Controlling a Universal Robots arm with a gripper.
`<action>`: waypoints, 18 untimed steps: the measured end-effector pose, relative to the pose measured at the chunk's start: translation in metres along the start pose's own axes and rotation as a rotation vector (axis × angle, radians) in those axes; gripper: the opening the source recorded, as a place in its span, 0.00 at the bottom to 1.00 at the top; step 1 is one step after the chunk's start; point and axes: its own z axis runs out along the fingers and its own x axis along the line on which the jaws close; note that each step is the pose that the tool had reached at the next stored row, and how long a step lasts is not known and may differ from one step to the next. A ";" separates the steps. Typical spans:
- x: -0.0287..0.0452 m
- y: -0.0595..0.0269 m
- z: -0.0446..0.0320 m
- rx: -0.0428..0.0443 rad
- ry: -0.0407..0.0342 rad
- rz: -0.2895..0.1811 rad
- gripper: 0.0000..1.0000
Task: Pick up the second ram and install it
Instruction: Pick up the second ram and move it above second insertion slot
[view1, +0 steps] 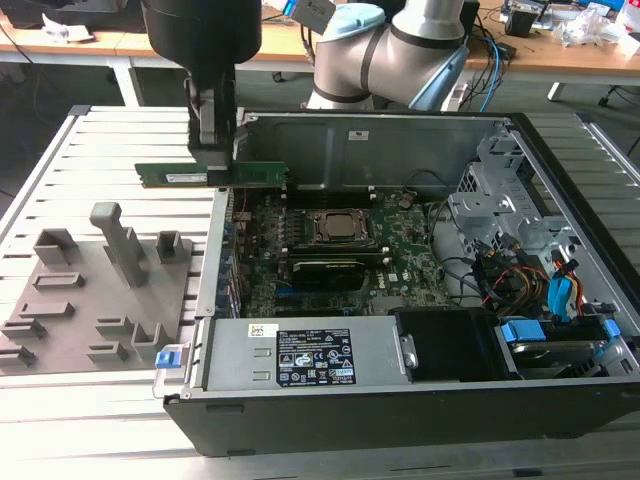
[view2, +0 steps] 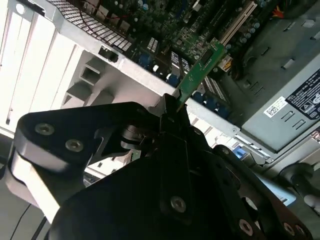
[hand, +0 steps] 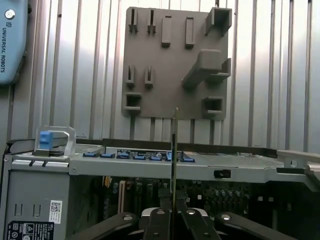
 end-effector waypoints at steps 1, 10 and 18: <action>0.0002 -0.0030 -0.0001 -0.0002 0.0000 0.000 0.14; 0.0020 -0.0350 -0.0018 -0.0041 -0.0002 0.000 0.14; 0.0033 -0.0603 -0.0031 -0.0078 -0.0005 0.000 0.14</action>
